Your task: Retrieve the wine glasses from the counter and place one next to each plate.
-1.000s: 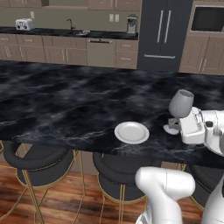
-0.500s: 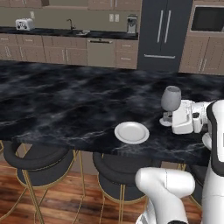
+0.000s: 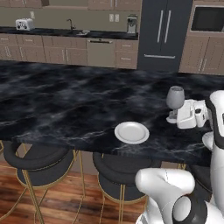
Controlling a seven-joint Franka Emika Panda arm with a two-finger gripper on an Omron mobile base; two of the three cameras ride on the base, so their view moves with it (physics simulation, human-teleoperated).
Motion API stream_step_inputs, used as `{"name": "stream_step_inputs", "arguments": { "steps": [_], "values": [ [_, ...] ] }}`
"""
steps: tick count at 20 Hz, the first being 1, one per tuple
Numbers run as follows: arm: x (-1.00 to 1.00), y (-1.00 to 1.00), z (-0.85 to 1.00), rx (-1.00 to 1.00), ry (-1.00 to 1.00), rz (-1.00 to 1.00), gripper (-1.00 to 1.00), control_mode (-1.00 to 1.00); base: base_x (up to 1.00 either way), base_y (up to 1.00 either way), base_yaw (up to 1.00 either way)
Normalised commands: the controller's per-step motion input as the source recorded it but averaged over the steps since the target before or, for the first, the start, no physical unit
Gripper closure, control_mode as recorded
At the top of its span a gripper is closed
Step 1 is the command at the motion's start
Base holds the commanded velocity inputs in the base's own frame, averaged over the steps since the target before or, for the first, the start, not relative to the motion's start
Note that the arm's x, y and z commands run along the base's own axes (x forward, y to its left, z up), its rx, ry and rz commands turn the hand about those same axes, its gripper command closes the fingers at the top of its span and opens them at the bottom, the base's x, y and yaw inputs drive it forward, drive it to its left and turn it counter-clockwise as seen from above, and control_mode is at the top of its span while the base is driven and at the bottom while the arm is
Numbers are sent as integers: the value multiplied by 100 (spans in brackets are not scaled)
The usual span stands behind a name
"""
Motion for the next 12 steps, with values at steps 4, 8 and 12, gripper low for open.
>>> {"name": "stream_step_inputs", "arguments": {
  "steps": [4, 8, 12],
  "values": [
    [43, -47, -29, -4, 7, 0, 100, -100, 0, 0, 0],
    [44, -30, -35, -9, 0, 0, 100, -100, 0, 0, 0],
    [46, -12, -44, -5, 0, 0, 100, -100, 0, 0, 0]
  ]
}}
